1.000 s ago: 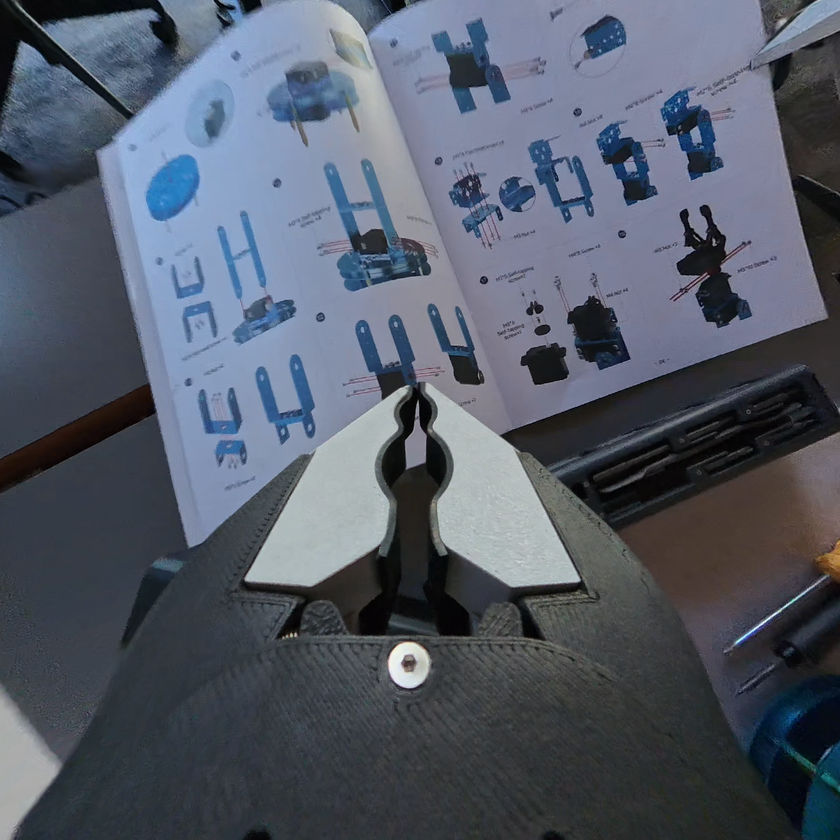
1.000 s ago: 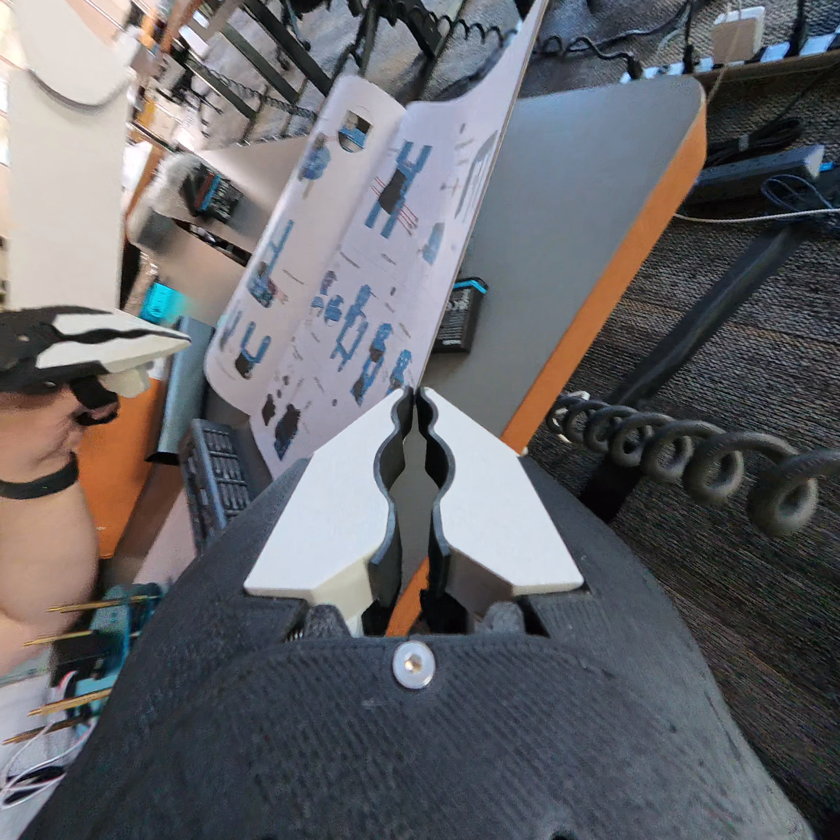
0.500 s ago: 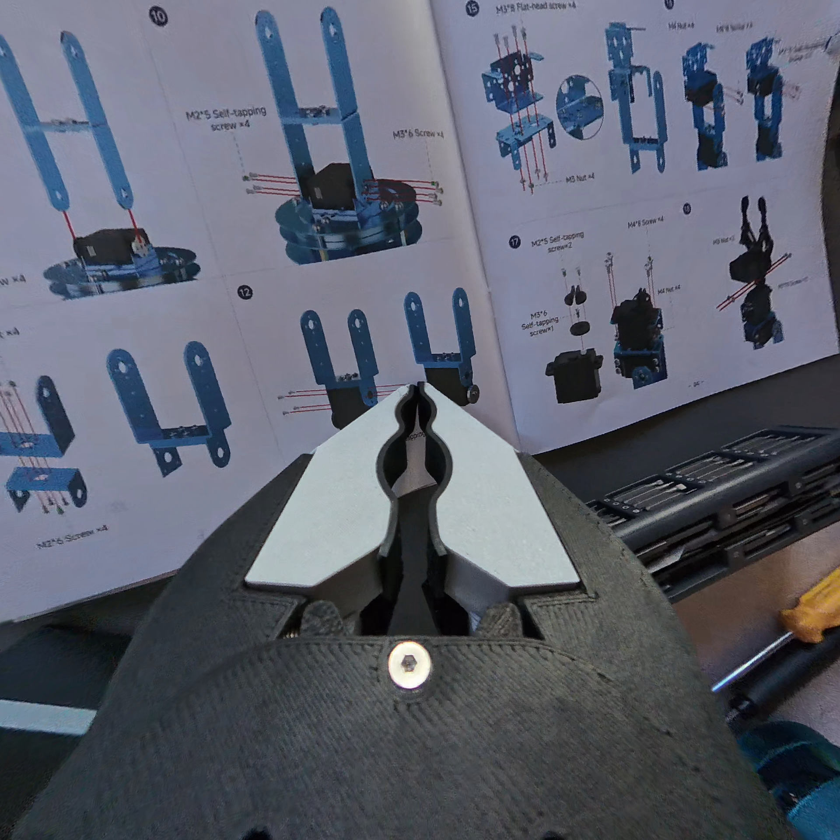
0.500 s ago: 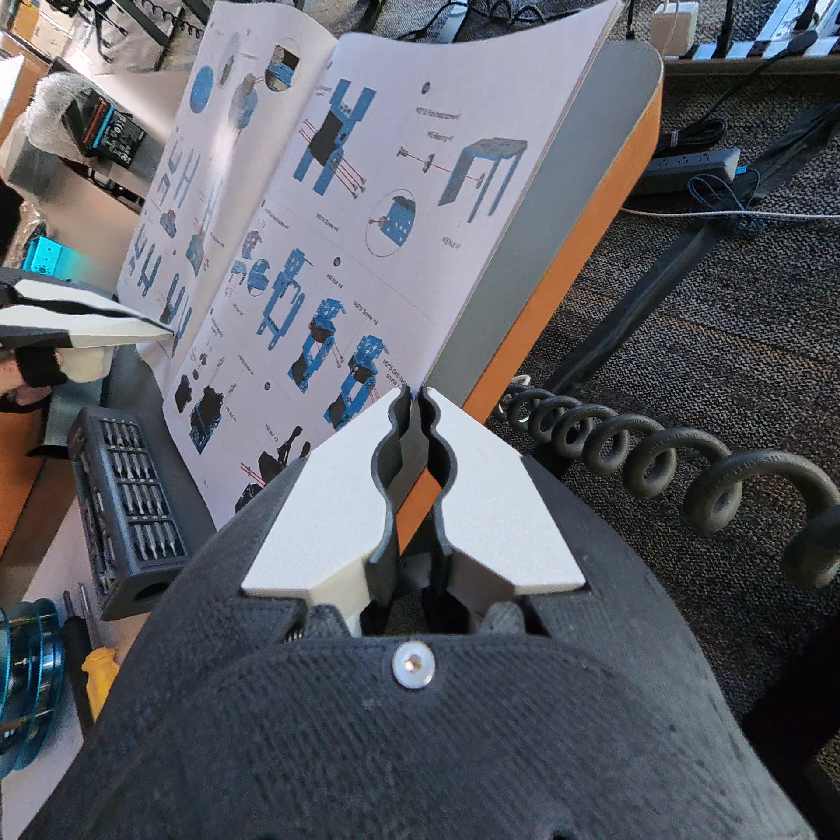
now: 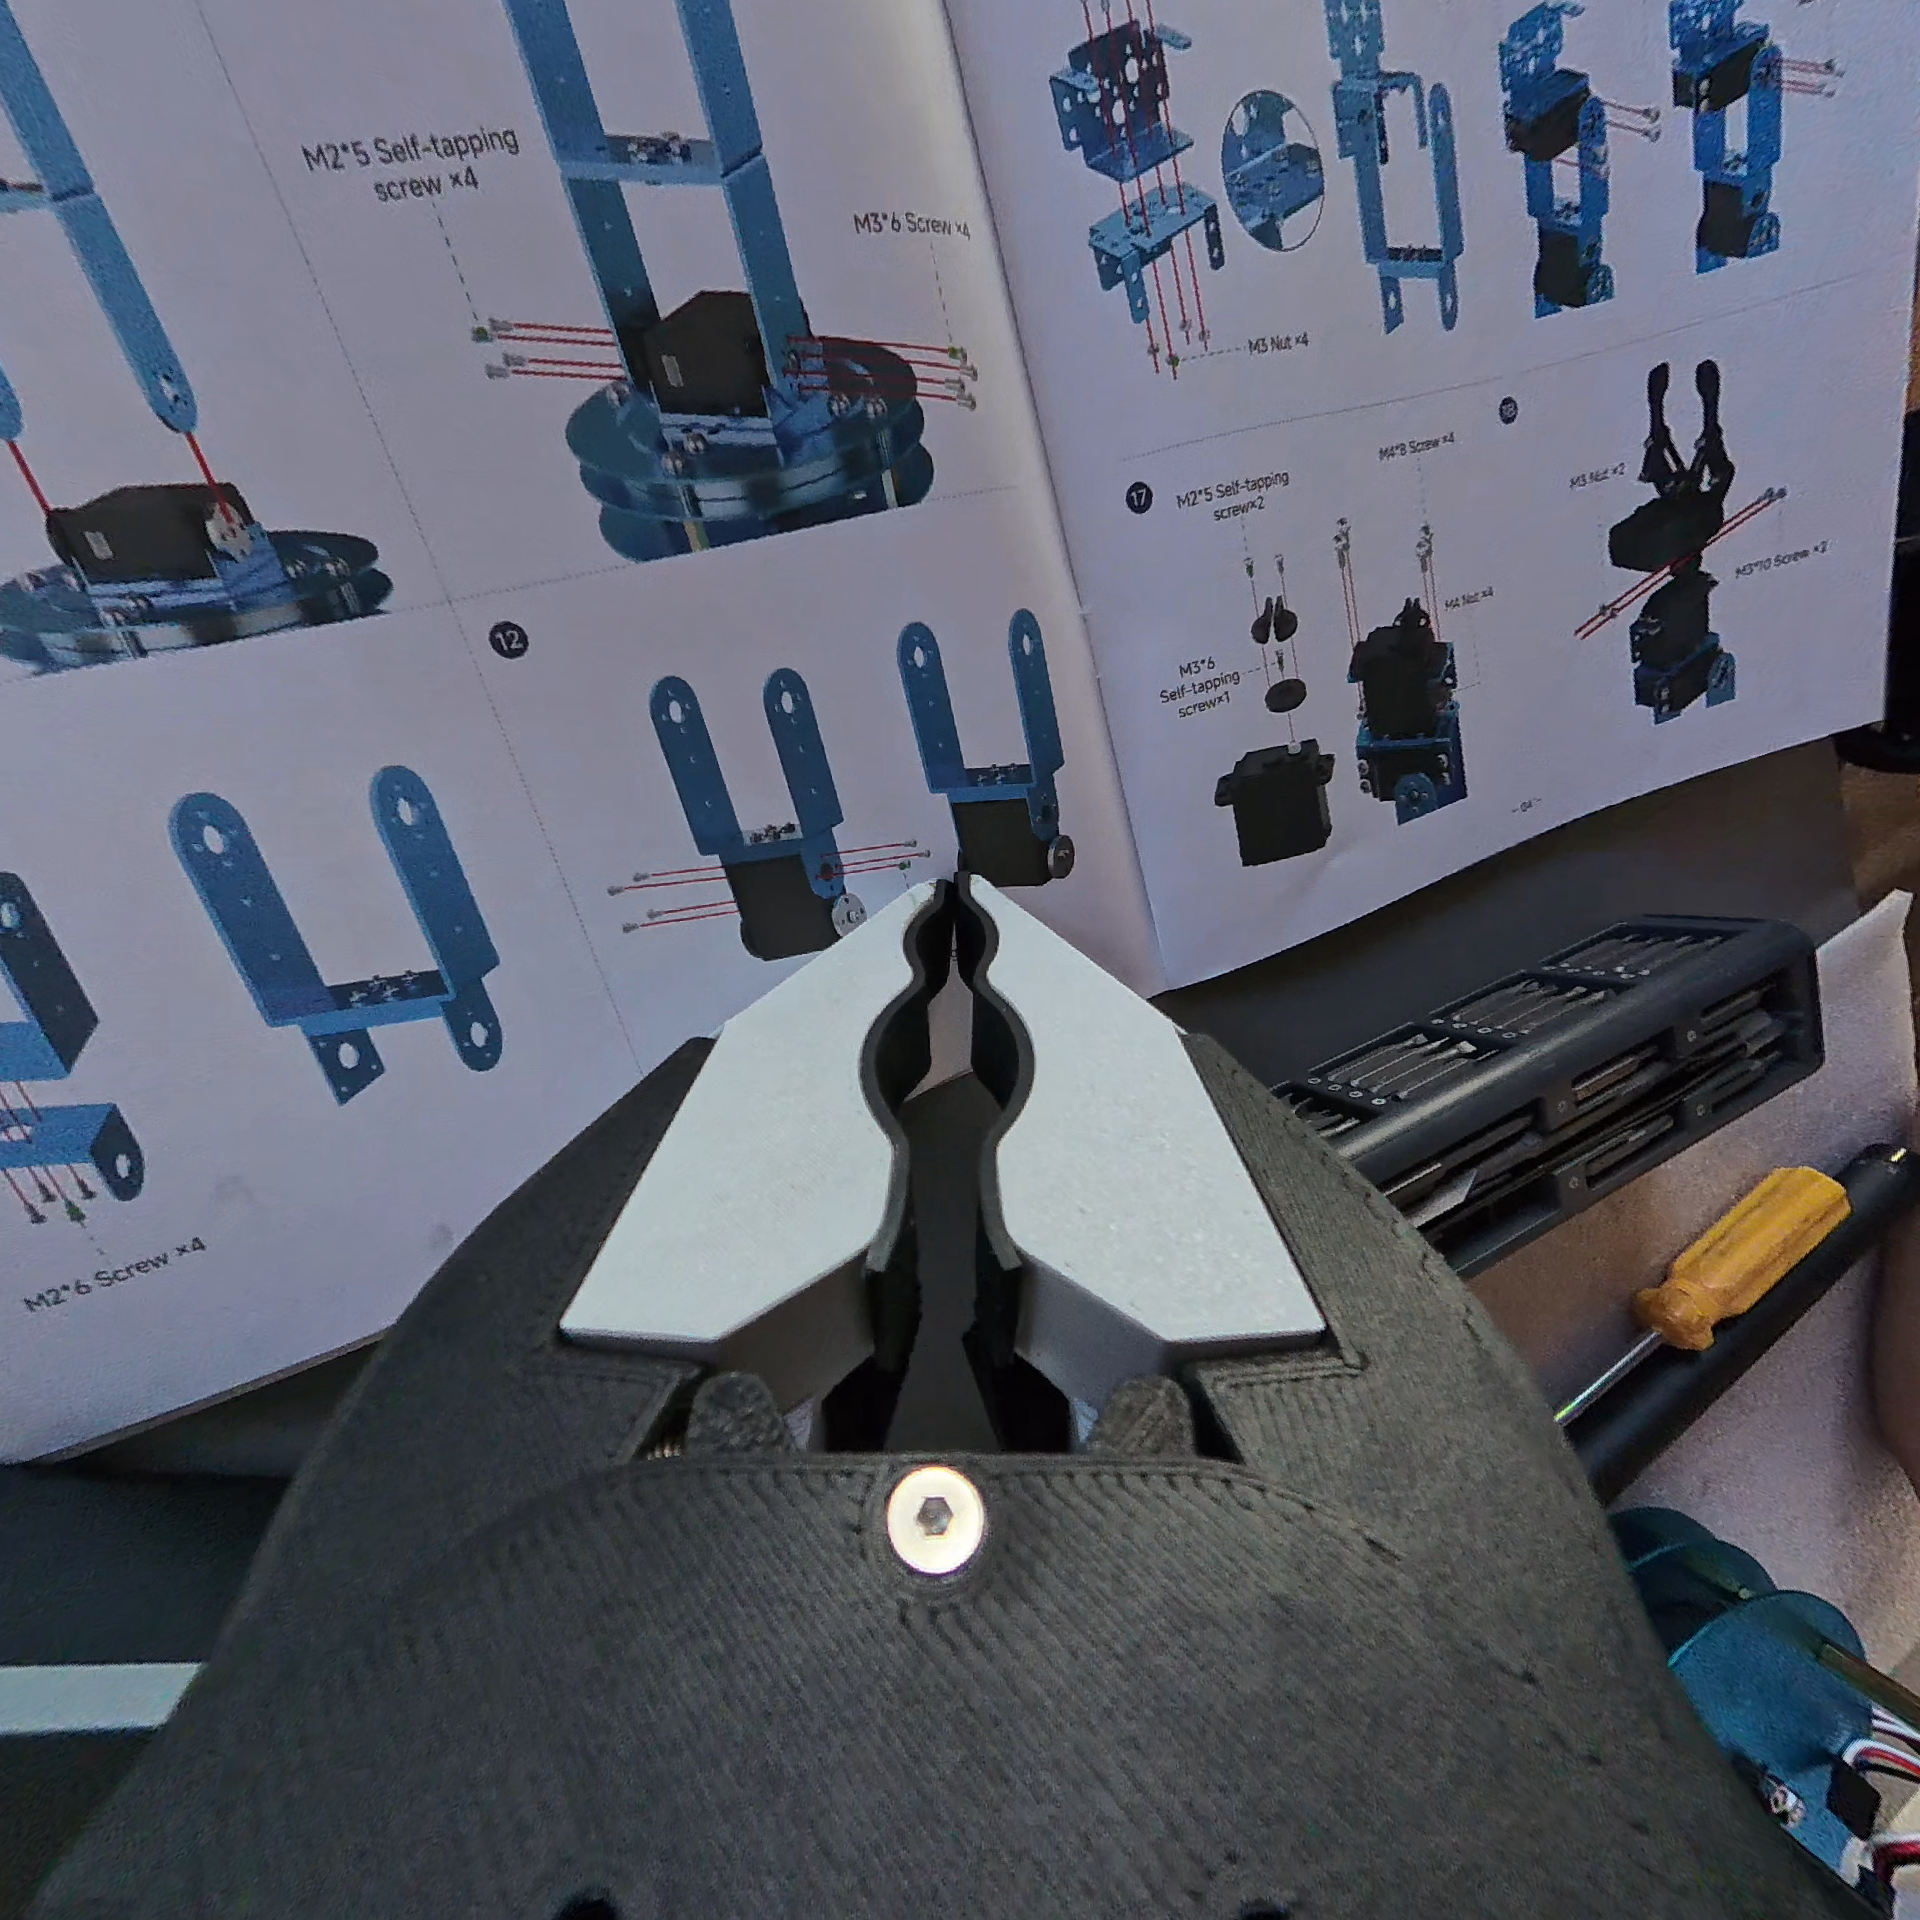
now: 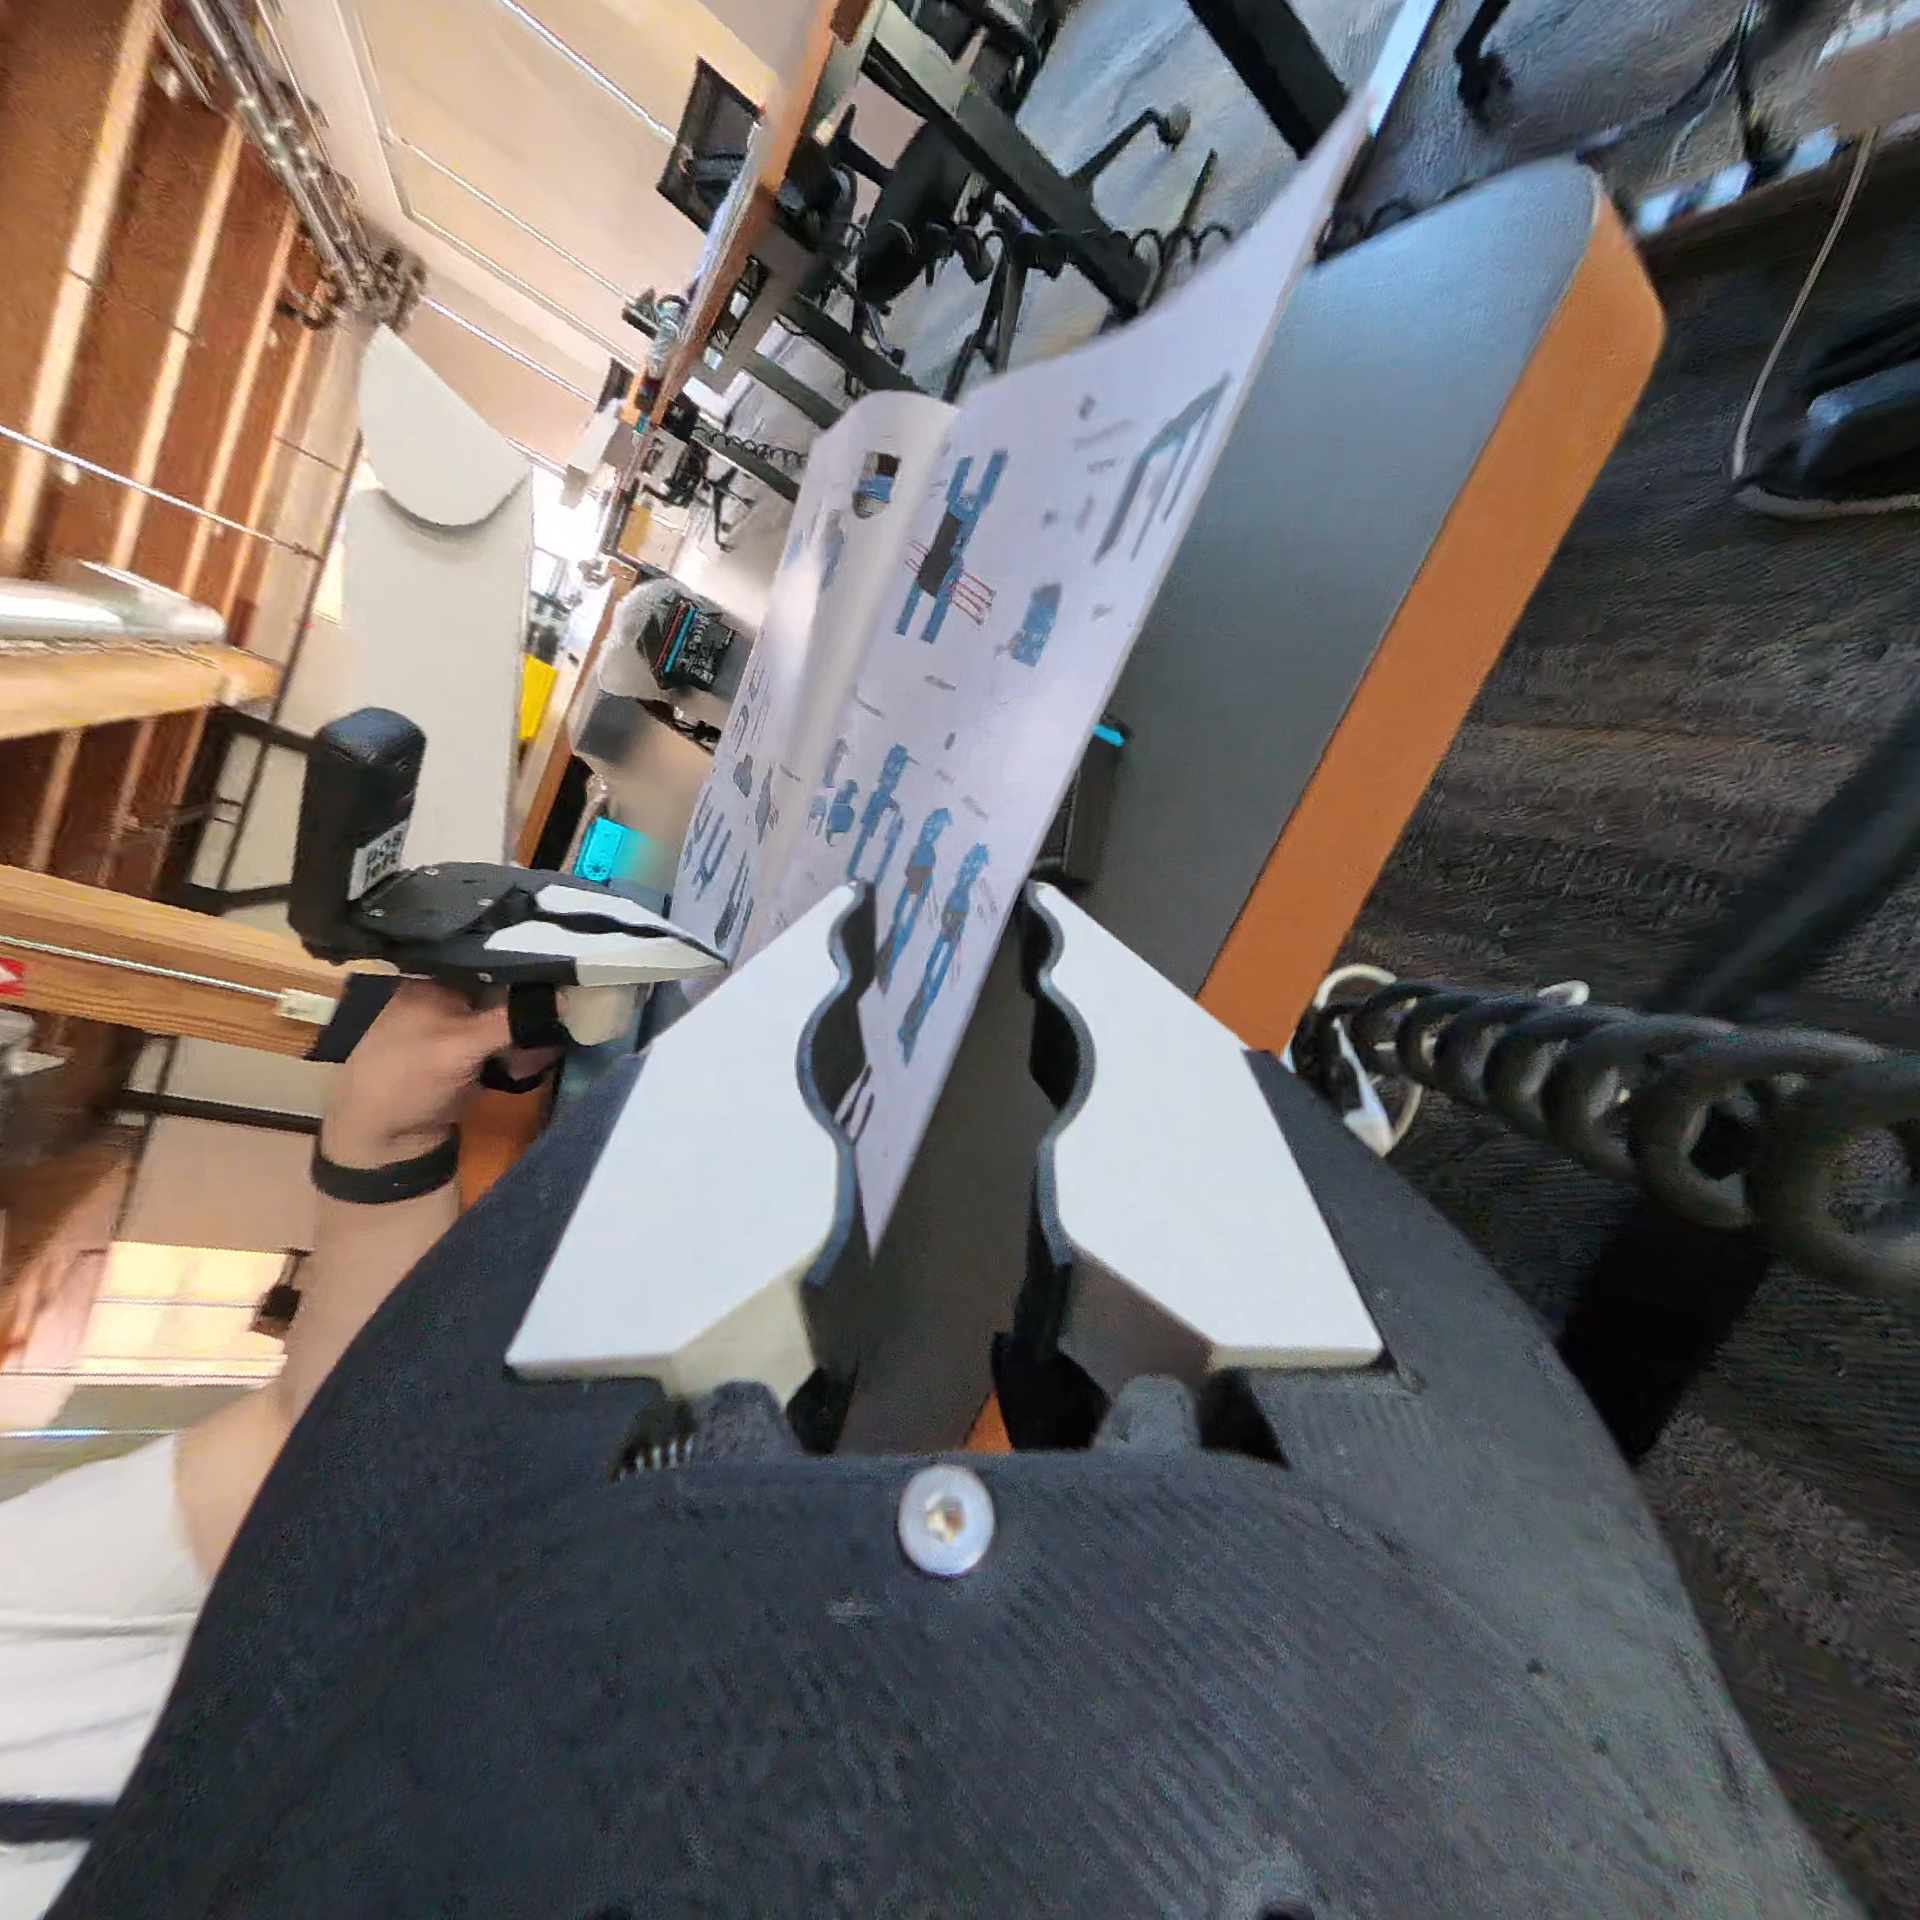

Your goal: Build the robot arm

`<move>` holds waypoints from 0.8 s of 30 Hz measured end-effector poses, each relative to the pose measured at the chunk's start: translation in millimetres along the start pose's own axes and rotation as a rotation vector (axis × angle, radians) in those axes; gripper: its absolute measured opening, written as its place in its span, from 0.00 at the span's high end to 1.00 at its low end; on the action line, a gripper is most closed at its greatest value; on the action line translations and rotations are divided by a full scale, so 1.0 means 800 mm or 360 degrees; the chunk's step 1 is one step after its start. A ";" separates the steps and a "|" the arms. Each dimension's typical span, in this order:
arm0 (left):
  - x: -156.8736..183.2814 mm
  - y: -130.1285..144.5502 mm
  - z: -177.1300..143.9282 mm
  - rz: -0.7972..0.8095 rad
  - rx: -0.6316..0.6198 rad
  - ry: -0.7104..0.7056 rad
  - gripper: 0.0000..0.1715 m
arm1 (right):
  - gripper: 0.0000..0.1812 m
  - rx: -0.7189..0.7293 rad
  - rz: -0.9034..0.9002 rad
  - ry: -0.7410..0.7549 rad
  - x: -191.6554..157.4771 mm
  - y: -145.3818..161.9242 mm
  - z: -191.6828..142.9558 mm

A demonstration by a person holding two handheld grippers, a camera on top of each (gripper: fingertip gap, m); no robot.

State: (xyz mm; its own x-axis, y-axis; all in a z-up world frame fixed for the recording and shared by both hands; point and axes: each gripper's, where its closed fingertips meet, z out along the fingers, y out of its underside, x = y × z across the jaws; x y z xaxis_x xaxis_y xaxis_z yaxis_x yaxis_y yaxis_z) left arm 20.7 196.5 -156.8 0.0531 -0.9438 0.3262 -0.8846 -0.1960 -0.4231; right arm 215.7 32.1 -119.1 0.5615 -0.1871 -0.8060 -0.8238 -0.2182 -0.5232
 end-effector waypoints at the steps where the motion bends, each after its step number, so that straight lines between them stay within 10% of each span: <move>1: 0.000 0.000 0.000 0.0007 -0.0002 -0.0006 1.00 | 0.84 -0.0031 0.0034 0.0018 0.005 0.006 0.002; 11: 0.000 0.001 0.002 0.0010 0.0011 -0.0012 1.00 | 1.00 -0.0245 0.0235 -0.0157 -0.014 0.034 0.041; 24: 0.053 0.006 -0.081 -0.0018 0.0335 0.0145 0.89 | 1.00 -0.0005 -0.1214 0.0052 -0.088 -0.004 0.018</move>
State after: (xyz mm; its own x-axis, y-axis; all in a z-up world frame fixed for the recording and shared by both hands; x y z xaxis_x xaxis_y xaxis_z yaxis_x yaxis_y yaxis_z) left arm -11.8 173.1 -90.1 0.0118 -0.9153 0.4026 -0.7677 -0.2663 -0.5829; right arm 177.5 60.0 -64.8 0.9770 -0.0118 -0.2131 -0.2067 -0.3009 -0.9310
